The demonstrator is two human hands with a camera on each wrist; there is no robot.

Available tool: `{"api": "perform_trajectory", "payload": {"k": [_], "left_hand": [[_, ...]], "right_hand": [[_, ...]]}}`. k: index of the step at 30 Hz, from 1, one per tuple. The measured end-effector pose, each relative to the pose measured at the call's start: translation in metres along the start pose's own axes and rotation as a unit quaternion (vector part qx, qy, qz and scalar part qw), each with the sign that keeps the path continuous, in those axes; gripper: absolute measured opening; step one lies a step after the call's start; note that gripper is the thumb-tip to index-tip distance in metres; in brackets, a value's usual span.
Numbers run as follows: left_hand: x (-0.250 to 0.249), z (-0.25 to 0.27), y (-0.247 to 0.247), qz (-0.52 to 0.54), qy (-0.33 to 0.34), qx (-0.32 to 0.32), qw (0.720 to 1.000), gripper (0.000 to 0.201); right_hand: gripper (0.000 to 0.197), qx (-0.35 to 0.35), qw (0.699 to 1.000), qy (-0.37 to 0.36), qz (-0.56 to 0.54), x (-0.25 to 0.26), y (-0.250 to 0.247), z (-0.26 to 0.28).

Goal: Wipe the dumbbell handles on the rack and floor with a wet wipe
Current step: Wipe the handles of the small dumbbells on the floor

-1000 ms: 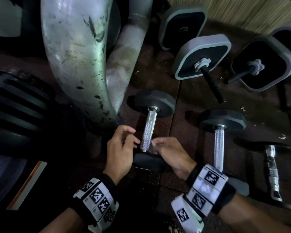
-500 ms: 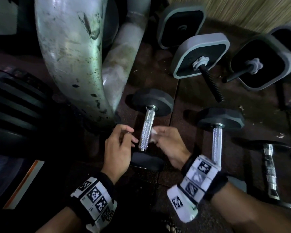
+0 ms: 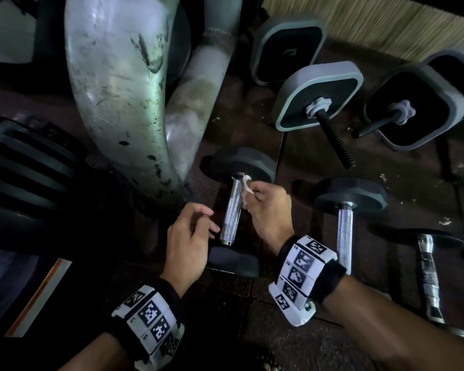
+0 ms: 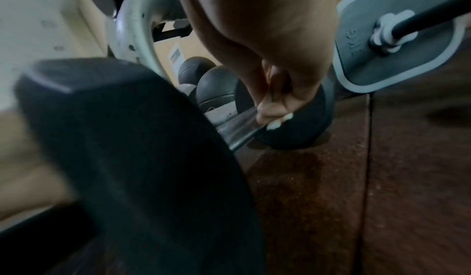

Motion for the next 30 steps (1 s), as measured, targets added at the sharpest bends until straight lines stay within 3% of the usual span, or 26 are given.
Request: {"api": "perform_trajectory", "payload": {"k": [6,11,15,17,20,22,24,28,30], "left_hand": [[-0.004,0.002,-0.001,0.002,0.003,-0.010,1.000,0.023],[-0.007,0.003,-0.001,-0.006,-0.007,-0.008,1.000,0.024],[-0.007,0.004,-0.001,-0.003,-0.016,-0.010,1.000,0.025],[-0.008,0.004,-0.001,-0.001,-0.016,-0.015,1.000,0.024],[-0.008,0.004,-0.002,-0.003,-0.014,-0.012,1.000,0.022],[-0.009,0.005,-0.002,-0.009,-0.015,-0.016,1.000,0.018],[-0.010,0.006,-0.003,-0.018,-0.014,-0.031,0.999,0.016],[-0.009,0.006,-0.010,-0.060,-0.007,-0.053,0.997,0.013],[-0.008,0.006,-0.012,-0.076,-0.009,-0.059,0.995,0.014]], "right_hand": [[0.009,0.130,0.991,-0.010,0.044,-0.011,0.002,0.051],[0.012,0.024,0.992,-0.085,0.095,0.014,-0.005,0.007],[0.010,-0.017,0.989,-0.084,0.117,0.011,-0.006,-0.020],[0.013,0.018,0.990,-0.084,0.115,0.009,-0.006,-0.005],[0.009,0.162,0.972,-0.105,0.136,0.014,0.010,0.034],[0.007,0.216,0.958,-0.113,0.148,0.018,0.018,0.041],[0.005,0.197,0.962,-0.106,0.154,0.023,0.016,0.026],[0.009,0.058,0.973,-0.108,0.196,0.032,0.003,-0.018],[0.010,0.042,0.978,-0.106,0.173,0.032,0.002,-0.023]]}}
Point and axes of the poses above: each hand's wrist, its own z-axis away from the middle knuckle, its own y-axis out of the palm, x = y × z, the point moved 7 cm from there along -z, towards the middle knuckle, and after that the axes turned 10 degrees about z, right-handed, at the moved point
